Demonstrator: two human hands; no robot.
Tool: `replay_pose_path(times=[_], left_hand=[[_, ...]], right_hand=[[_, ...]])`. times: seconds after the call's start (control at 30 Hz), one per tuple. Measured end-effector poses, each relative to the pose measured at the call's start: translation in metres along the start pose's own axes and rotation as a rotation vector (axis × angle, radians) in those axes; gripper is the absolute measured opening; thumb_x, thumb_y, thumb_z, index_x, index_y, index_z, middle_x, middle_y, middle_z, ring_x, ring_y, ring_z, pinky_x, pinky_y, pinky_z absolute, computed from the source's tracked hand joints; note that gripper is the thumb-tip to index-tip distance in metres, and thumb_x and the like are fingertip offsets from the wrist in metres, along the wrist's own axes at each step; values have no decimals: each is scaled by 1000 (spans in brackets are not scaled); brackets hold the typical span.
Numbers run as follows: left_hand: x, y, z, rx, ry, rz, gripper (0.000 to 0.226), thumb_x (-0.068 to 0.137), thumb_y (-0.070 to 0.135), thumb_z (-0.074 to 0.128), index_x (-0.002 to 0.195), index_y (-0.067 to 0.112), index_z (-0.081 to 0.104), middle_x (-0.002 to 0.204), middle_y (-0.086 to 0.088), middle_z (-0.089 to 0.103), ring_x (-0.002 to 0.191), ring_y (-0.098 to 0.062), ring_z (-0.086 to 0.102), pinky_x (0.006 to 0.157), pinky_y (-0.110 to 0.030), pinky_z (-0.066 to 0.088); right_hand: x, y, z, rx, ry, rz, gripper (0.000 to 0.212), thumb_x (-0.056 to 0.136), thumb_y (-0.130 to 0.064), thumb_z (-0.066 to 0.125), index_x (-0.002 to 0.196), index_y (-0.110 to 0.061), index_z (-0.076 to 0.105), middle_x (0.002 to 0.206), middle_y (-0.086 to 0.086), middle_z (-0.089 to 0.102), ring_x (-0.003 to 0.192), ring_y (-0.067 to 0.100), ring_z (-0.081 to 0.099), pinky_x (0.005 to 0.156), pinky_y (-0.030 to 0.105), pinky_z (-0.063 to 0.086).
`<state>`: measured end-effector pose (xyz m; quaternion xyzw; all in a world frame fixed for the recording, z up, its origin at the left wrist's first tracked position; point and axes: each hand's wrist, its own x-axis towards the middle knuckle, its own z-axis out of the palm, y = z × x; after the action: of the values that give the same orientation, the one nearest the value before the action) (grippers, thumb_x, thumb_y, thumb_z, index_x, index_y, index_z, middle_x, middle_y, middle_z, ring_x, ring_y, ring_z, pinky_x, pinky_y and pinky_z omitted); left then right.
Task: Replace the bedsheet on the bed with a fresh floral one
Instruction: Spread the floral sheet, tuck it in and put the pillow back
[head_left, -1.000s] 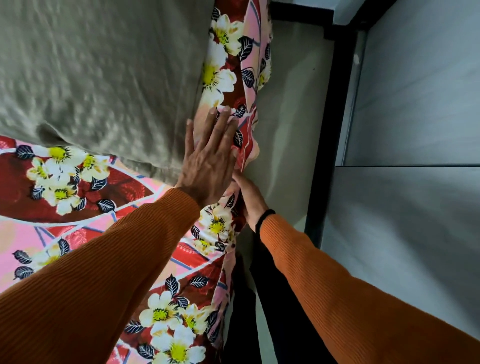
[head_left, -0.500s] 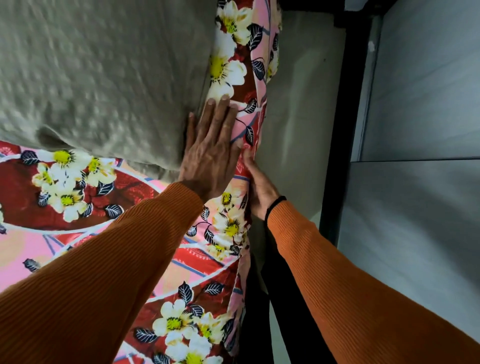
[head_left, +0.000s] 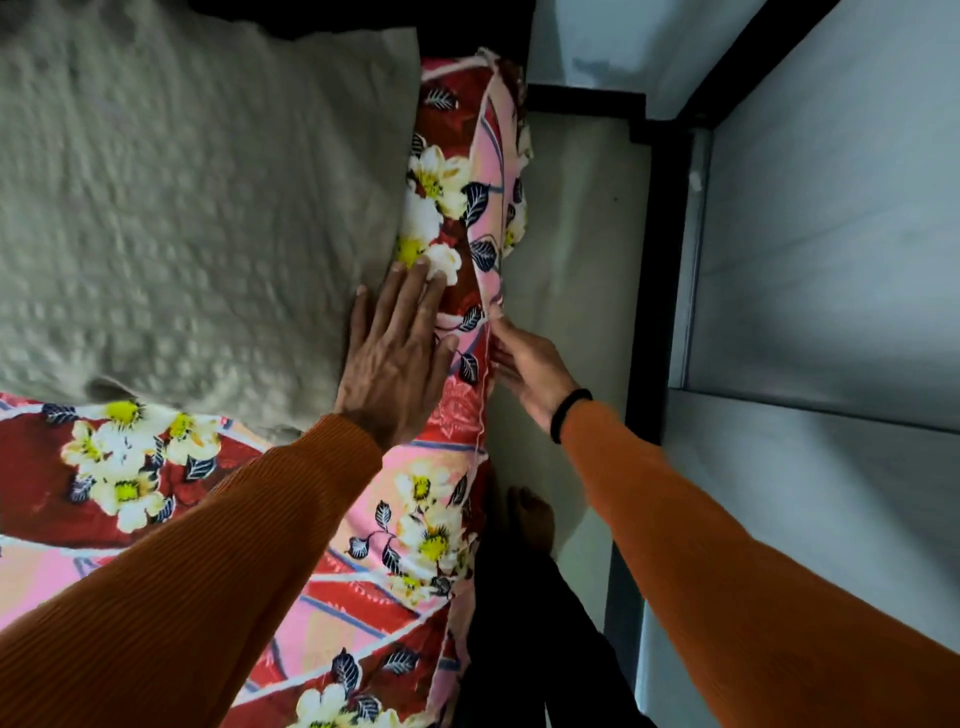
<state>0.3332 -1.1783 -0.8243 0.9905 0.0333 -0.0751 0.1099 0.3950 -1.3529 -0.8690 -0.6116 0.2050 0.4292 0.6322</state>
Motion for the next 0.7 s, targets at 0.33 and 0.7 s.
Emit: replay_pose_path(times=[0.33,0.7], left_hand=[[68,-20,-25,-108,54,59,62,109,42,31,162,12,19,171,-7,12,158,-23,3,126,-54,8],[103,-20,-49,-4,-27,75,63,108,44,29,160,10,24,169,-9,18,157,-26,13,125,-56,13]], right_hand=[[23,-9,40,271,-219,156,72,85,-58,72,144,-18,56,140,9,63,131,24,59,117,45,39],[38,-88,20,-691,-204,221,56,66,-81,72,95,-33,65,116,-7,71,102,12,62,88,28,48]])
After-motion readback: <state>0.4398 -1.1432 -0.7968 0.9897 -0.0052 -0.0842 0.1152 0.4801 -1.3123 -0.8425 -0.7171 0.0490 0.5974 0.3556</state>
